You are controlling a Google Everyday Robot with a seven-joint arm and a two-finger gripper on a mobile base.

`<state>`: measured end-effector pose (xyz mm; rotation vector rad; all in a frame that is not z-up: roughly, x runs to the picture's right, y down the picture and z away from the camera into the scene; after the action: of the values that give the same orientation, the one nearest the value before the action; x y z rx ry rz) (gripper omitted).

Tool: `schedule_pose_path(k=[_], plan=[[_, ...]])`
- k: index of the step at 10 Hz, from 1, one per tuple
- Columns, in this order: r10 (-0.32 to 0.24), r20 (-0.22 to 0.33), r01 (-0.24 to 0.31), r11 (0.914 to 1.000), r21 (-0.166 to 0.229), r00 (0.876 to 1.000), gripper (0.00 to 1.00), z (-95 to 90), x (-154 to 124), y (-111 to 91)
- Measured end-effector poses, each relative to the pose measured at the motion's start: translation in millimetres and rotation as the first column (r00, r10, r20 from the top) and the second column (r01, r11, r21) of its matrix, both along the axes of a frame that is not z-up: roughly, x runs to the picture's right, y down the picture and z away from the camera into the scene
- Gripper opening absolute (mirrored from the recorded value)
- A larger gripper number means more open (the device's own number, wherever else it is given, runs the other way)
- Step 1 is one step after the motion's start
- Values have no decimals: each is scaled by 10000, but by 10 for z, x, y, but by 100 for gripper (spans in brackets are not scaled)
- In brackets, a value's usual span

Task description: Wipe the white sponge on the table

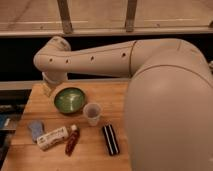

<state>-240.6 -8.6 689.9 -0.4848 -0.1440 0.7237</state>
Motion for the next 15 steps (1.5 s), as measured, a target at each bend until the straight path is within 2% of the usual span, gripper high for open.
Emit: schedule_pose_path(k=[3,5,7,10,15], plan=[[-223,363,223,9997,-14,9991,62,-31,-76,187],[-491,962,503,9987,-102,9941,62,-28,-333,451],[-748,1313,773,9969,-143,9885,62,34,-573,586],[-1505,1610,1566,9873,-258,9754,62,164,-952,791],[-2240,1486,2371,9684,-774,9632,62,412,-1126,1057]])
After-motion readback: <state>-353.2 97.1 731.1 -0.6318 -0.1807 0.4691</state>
